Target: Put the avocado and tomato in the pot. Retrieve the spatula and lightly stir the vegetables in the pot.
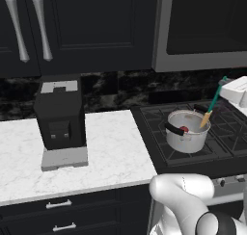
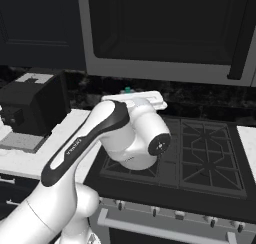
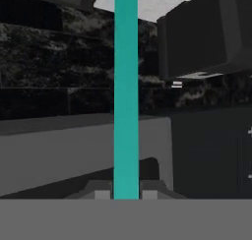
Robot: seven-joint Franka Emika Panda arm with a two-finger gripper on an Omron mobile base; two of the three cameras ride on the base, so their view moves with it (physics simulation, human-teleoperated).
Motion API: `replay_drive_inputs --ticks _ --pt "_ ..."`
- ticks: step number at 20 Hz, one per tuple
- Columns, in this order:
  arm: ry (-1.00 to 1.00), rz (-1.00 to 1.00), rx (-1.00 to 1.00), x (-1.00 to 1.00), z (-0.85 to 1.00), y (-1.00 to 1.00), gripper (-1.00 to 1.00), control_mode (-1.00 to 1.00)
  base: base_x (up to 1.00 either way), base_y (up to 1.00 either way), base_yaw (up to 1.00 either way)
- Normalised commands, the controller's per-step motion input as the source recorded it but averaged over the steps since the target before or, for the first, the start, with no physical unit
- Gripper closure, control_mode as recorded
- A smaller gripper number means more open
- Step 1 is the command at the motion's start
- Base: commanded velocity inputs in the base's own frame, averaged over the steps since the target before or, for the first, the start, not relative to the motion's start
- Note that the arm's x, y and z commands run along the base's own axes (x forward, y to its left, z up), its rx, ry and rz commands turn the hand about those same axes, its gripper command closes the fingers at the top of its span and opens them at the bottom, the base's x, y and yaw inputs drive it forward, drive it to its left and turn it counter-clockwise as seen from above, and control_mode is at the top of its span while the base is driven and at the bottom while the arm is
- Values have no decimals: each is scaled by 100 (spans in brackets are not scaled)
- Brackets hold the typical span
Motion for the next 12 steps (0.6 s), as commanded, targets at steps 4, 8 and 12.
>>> replay_drive_inputs --ticks 4,8,12 --pt "5 -8 0 29 -19 -13 100 -100 0 0 0" --pt "3 -7 0 21 -16 -16 100 -100 0 0 0" --pt "0 -9 -4 10 -23 -2 100 -100 0 0 0"
